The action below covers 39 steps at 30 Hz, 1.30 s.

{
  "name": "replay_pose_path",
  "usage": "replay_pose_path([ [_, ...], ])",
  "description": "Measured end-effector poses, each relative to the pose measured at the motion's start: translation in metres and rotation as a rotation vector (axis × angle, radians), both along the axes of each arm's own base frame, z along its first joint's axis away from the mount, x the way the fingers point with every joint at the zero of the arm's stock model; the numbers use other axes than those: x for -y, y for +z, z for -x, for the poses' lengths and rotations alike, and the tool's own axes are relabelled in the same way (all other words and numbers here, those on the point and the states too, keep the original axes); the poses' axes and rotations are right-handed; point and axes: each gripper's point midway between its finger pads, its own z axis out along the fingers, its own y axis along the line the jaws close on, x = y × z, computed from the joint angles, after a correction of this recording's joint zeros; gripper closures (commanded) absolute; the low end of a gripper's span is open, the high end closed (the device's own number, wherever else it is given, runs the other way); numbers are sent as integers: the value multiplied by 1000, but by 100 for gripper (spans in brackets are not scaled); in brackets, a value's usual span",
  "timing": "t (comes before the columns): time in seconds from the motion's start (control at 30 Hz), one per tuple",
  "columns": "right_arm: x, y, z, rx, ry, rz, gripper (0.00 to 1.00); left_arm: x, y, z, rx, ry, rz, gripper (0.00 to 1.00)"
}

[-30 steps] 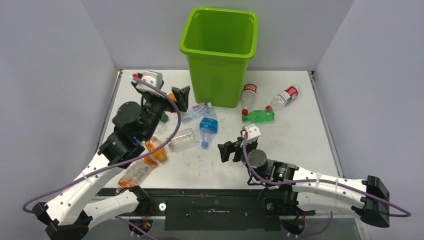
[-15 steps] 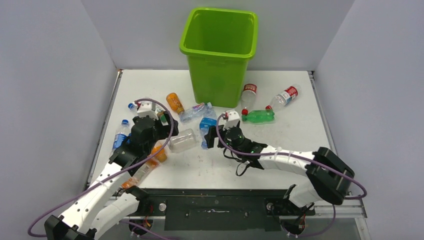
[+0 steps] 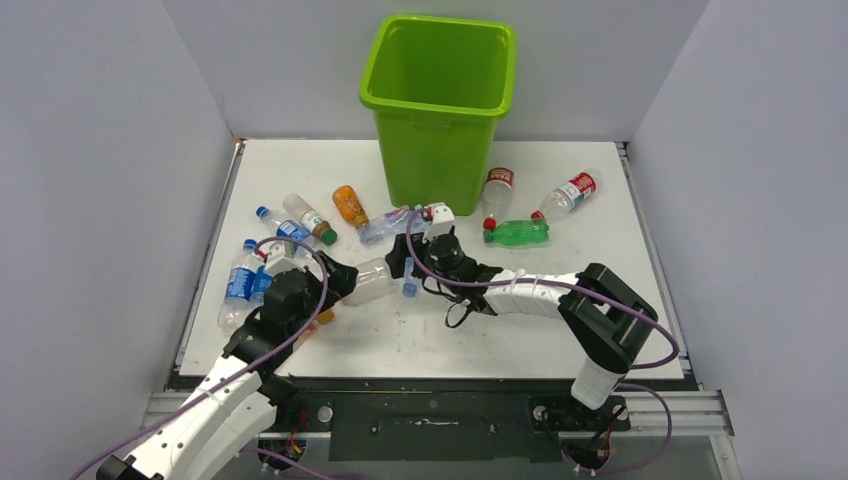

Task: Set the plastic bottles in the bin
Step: Pick up the plastic bottle at the center of the board.

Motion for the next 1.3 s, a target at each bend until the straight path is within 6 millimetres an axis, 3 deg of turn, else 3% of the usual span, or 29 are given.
replay_pose_path([
  [0.3,33,-44,23,-96,-61,65,4,-8,32,10,86,5,30,0],
  [0.4,30,-46,29,-109,-63,65,3,-15,64,8,153,7,-22,2],
  [0.5,28,-47,33,-115,-68,65,1,-29,114,3,265,32,-100,2],
  [0.57,27,-50,33,-124,-80,74,7,-37,137,2,323,53,-139,2],
  [0.63,25,-55,32,-134,-92,91,12,-45,147,2,360,78,-183,2],
  [0.9,26,-73,27,-174,-151,183,34,-57,114,3,307,91,-284,2],
  [1.17,32,-90,29,-206,-180,232,75,-61,121,8,337,98,-272,2],
  [1.23,32,-90,28,-205,-185,231,92,-61,122,9,341,99,-270,2],
  [1.3,33,-90,28,-204,-185,234,95,-62,122,9,344,100,-270,2],
])
